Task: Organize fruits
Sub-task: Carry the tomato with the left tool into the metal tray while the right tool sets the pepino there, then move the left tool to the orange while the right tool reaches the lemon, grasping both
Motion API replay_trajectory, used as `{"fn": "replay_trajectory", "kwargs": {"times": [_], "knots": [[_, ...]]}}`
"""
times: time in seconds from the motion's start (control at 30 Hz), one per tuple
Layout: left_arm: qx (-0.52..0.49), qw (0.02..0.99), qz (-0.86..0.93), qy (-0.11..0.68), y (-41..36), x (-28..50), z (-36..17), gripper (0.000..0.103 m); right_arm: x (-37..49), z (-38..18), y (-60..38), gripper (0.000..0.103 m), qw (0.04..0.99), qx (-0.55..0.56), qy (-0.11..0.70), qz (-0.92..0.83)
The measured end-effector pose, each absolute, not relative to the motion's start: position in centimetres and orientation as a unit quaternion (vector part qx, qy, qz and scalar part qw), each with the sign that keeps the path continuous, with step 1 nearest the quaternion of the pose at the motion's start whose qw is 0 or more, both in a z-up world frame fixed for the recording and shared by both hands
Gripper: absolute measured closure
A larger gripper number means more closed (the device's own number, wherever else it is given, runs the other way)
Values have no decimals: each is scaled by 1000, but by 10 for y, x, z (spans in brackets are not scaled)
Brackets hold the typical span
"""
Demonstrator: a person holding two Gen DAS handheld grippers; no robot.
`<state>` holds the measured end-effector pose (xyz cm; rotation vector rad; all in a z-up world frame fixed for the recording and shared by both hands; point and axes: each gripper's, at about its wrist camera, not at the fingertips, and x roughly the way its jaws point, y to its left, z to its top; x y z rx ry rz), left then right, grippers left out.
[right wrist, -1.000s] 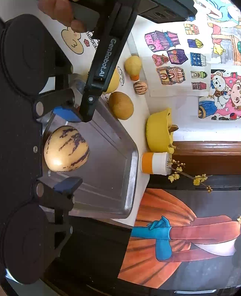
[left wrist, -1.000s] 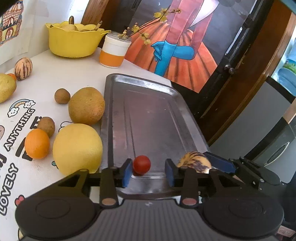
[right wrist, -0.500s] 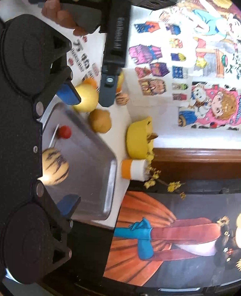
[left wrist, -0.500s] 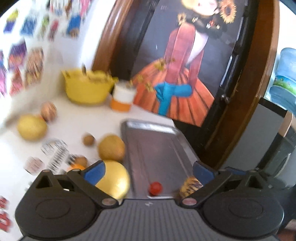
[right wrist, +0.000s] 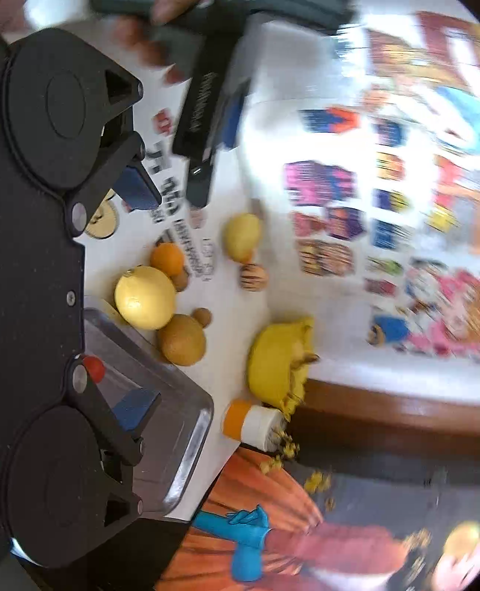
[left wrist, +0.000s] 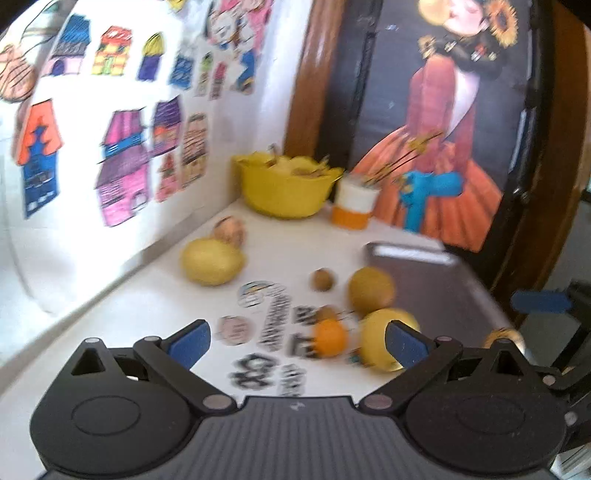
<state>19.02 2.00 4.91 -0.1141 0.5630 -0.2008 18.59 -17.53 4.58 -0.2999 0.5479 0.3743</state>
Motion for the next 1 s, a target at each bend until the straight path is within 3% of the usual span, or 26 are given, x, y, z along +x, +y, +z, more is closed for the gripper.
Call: {"fn": "replay_trajectory", "kwargs": {"times": [0.33,1.0], "knots": [[-83,930,-66,351,60,213,35,0,242,43,-146,1,903,-127,361,196],[-106,895,-97,422,12,254,12,0,219,3,-151,1,919,-236,277,153]]}}
